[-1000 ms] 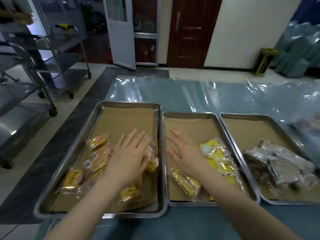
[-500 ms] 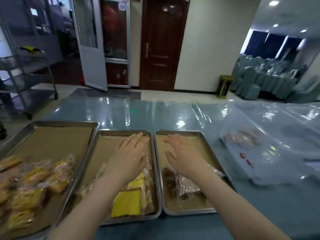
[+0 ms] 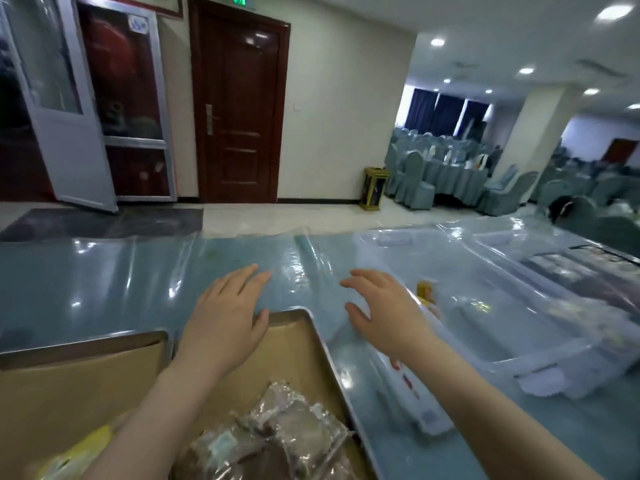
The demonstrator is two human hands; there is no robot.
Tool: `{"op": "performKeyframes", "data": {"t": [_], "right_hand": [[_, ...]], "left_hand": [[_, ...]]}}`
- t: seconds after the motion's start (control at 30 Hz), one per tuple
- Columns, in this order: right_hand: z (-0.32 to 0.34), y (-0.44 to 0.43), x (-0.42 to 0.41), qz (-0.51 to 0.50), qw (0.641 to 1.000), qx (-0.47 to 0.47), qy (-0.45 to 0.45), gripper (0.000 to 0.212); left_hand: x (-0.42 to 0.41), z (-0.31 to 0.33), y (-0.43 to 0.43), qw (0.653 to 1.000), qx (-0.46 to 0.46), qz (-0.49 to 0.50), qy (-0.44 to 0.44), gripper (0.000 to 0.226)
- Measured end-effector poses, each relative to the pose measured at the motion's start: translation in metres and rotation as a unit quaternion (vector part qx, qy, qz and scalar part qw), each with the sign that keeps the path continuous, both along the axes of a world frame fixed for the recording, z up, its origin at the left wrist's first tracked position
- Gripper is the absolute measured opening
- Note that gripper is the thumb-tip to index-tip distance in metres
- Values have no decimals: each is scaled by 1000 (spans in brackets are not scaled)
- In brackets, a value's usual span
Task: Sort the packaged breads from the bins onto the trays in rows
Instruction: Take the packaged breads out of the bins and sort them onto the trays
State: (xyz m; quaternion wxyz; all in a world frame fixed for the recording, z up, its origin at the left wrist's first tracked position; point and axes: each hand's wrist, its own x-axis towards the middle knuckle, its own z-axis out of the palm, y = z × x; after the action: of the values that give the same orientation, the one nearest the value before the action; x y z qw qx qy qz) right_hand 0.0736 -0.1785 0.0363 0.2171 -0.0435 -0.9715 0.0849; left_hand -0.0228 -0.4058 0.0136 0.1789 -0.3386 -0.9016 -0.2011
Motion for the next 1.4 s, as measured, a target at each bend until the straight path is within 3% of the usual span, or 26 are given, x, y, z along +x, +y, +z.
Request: {"op": "performKeyframes", "data": {"t": [0.23, 0.37, 0.5, 0.7, 0.9, 1.07, 1.13, 1.4], "right_hand": [[-1, 162, 11, -35, 998, 48, 4, 30], [-11, 260, -6, -65, 995, 21, -70, 34], [-33, 330, -44, -26, 984, 43, -171, 43], [-70, 401, -118, -15, 913, 7, -407, 67], [-126, 416, -172, 51, 914, 88, -392, 103], [-192, 408, -162, 54, 846, 277, -452, 140], [-198, 403, -161, 41, 854, 273, -441, 135], [-189, 410, -153, 79, 902, 219, -364, 77]], "left_hand": [[-29, 6, 91, 999, -14, -36, 1, 55], [-38, 11, 139, 1000, 7, 1, 14, 55], [-32, 6, 203, 999, 43, 17, -10, 53], [-28, -19, 305, 991, 70, -7, -111, 56], [-34, -46, 355, 975, -52, 18, -214, 84], [-34, -48, 350, 975, -79, 28, -205, 86], [-32, -47, 350, 976, -78, 32, -203, 83], [-27, -40, 353, 969, -130, 54, -201, 74]]}}
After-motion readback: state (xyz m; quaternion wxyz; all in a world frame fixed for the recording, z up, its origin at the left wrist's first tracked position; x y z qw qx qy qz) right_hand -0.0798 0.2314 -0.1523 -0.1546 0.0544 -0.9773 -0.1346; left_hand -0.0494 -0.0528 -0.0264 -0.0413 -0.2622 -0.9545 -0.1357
